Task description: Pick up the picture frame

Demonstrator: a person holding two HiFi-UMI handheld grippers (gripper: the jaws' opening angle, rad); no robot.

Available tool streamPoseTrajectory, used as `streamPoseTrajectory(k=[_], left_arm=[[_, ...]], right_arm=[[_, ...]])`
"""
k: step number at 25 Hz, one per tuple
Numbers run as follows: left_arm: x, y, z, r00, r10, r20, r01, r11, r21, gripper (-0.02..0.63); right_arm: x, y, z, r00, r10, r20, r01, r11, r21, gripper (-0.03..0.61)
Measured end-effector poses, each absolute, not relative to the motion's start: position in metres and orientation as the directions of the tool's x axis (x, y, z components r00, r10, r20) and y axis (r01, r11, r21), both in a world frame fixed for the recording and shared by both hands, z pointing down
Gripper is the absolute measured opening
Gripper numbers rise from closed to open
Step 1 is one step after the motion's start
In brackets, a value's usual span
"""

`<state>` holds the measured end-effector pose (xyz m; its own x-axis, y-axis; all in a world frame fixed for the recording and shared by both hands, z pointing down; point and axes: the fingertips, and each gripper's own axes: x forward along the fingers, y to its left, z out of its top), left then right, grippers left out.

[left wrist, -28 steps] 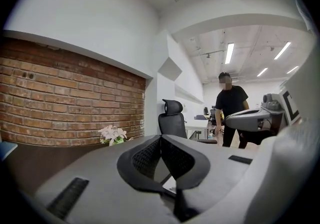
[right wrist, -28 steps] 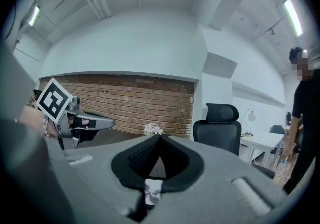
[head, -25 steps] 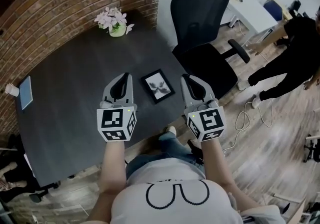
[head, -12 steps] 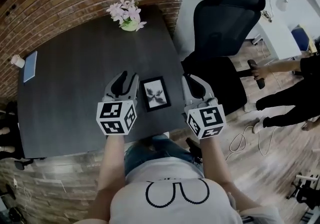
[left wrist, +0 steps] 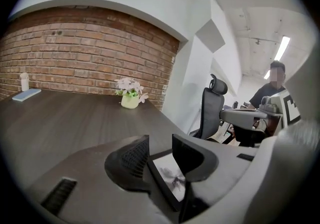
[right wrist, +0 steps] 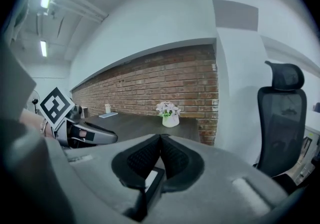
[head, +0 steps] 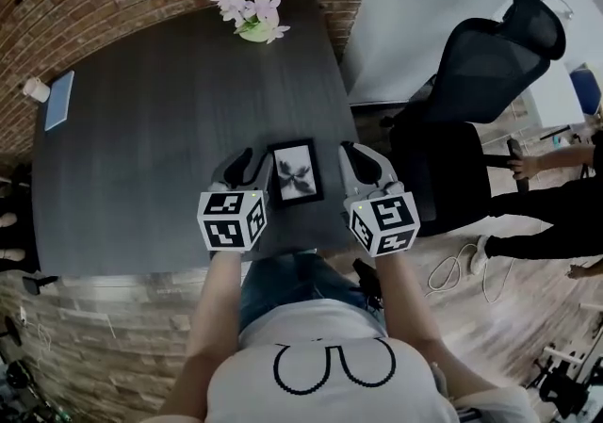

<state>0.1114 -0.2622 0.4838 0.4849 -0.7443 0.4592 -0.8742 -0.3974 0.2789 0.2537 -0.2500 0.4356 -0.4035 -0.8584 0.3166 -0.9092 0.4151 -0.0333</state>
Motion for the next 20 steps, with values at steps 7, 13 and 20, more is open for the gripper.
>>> streamPoseTrajectory(k=[7, 13, 20], left_arm=[[0.117, -0.25, 0.54, 0.492, -0.636, 0.595, -0.871, -0.347, 0.348, 0.143], [0.122, -0.243, 0.576, 0.482, -0.561, 0.674, -0.876, -0.29, 0.385, 0.143], [0.132, -0.239, 0.602, 0.473, -0.505, 0.721, -0.879, -0.224, 0.42, 0.143]], right_arm=[[0.24, -0.253, 0.477, -0.435, -0.808, 0.397, -0.894, 0.44, -0.084, 0.0], [0.233, -0.256, 0.508, -0.451, -0.769, 0.453, -0.886, 0.446, -0.127, 0.0], [0.232, -0.259, 0.531, -0.471, -0.732, 0.492, -0.878, 0.445, -0.179, 0.0]])
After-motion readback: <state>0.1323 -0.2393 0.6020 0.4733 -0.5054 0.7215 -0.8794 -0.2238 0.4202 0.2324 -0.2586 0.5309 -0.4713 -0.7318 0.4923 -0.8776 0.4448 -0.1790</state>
